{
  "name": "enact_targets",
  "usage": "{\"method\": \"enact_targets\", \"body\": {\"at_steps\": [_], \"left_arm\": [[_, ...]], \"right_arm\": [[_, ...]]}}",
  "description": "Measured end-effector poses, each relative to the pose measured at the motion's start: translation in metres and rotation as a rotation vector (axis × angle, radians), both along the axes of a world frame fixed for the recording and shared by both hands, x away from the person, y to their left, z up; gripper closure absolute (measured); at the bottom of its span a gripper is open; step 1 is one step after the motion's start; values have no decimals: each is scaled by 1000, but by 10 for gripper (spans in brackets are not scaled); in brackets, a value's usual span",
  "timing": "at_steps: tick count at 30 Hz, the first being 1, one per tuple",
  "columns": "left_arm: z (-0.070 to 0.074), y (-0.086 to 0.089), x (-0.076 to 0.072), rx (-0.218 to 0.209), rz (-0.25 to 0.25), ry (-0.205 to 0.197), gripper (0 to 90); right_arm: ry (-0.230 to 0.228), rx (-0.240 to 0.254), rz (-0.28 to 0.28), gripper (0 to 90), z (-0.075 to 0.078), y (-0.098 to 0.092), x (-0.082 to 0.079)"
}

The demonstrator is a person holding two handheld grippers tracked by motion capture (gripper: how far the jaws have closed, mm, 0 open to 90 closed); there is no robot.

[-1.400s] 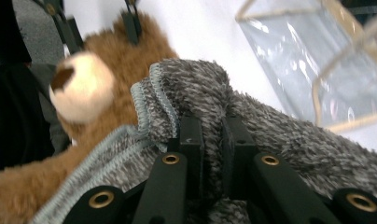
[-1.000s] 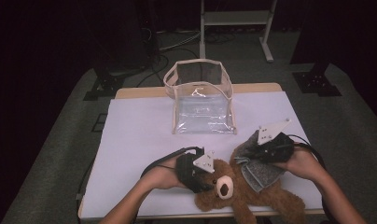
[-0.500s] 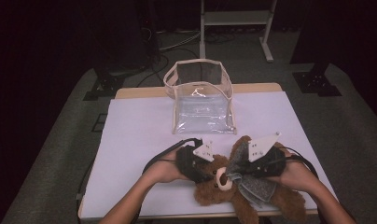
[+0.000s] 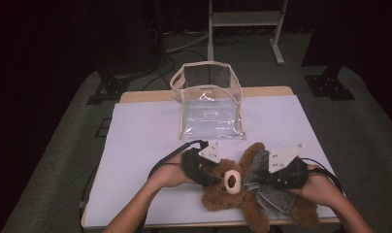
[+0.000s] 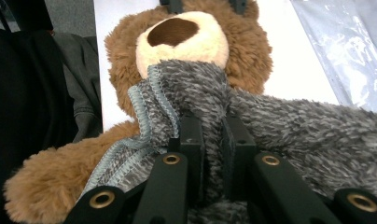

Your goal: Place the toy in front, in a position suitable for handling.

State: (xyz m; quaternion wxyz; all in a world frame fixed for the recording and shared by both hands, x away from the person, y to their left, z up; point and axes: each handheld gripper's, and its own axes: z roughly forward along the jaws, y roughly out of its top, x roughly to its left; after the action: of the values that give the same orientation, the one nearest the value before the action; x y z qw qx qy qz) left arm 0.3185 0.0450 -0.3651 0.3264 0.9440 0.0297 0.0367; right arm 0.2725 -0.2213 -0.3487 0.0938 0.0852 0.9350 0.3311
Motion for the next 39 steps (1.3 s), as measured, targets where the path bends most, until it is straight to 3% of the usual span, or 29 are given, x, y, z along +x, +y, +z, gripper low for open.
{"method": "enact_targets", "body": {"at_steps": [4, 5, 7, 9, 11, 14, 15, 20, 23, 24, 25, 27, 29, 31, 33, 39], "left_arm": [[6, 4, -1, -23, -13, 6, 452], [13, 11, -3, -44, -21, 2, 447], [17, 15, -4, -44, -24, -5, 439], [19, 19, -7, -46, -24, -7, 438], [13, 18, -10, -27, -26, -13, 438], [6, 14, -9, -19, -26, -3, 457], [-2, 10, -7, 3, -19, -8, 465], [-10, 10, -3, -10, -23, 34, 471], [-9, 8, -4, -15, -25, 33, 473], [-9, 8, -4, -15, -25, 33, 473], [-8, 6, -5, 3, -26, 22, 473], [-9, 7, -6, 18, -31, 10, 472], [-9, 11, -7, 10, -28, 4, 471], [-8, 13, -7, 3, -24, 0, 470], [-6, 18, -9, -10, -22, 2, 472], [-8, 24, -11, -15, -21, 16, 497]], "right_arm": [[16, 22, -14, 804, -4, -8, 3], [37, 37, -43, 805, -9, -19, 10], [47, 50, -57, 806, -10, -24, 12], [57, 87, -106, 806, -9, -38, 21], [67, 101, -114, 805, -9, -39, 25], [52, 82, -102, 805, -8, -33, 25], [45, 73, -95, 805, -8, -30, 25], [32, 67, -79, 805, -3, -20, 23], [8, 62, -7, 805, 4, 2, 14], [8, 62, -7, 805, 4, 2, 14], [-5, 42, 29, 805, 5, 16, 9], [-17, 23, 44, 805, 4, 23, 5], [-5, 16, 33, 806, 0, 19, 6], [0, -26, 10, 806, -7, 13, 8], [27, 13, -9, 808, -12, 1, 10], [14, 17, -54, 807, -6, -19, 8]]}}
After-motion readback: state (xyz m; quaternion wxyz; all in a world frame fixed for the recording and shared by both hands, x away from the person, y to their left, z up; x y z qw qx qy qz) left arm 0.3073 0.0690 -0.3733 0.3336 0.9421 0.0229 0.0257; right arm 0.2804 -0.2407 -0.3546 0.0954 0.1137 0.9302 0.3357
